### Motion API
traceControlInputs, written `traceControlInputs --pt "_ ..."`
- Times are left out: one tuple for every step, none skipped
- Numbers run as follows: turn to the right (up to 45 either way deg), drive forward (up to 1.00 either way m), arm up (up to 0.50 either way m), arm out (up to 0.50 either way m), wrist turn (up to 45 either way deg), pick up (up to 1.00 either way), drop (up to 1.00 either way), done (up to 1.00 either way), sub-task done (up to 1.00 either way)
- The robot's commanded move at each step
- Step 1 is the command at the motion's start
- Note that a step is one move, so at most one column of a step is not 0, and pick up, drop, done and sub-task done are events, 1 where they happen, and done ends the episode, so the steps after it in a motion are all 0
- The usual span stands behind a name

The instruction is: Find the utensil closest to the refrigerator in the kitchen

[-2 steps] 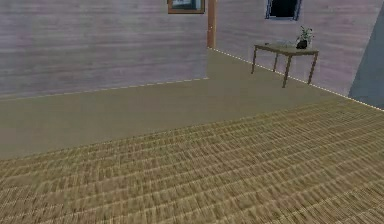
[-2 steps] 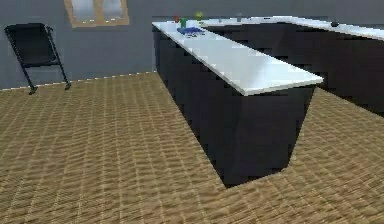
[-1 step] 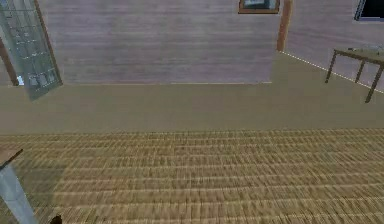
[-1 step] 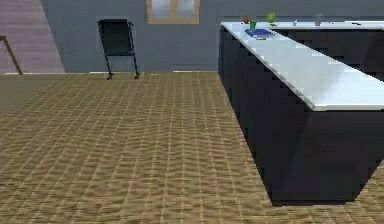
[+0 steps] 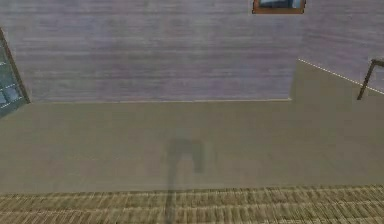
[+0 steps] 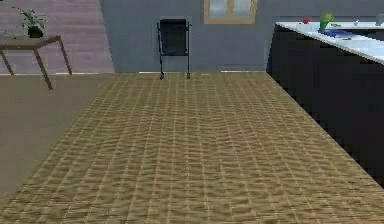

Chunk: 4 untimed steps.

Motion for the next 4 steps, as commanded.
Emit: traceControlInputs --pt "-45.0 0.0 0.0 0.0 0.0 0.0 0.0 0.0 0.0" --pt "-12.0 0.0 0.0 0.0 0.0 0.0 0.0 0.0 0.0" --pt "0.0 0.5 0.0 0.0 0.0 0.0 0.0 0.0 0.0" --pt "-45.0 0.0 0.0 0.0 0.0 0.0 0.0 0.0 0.0"
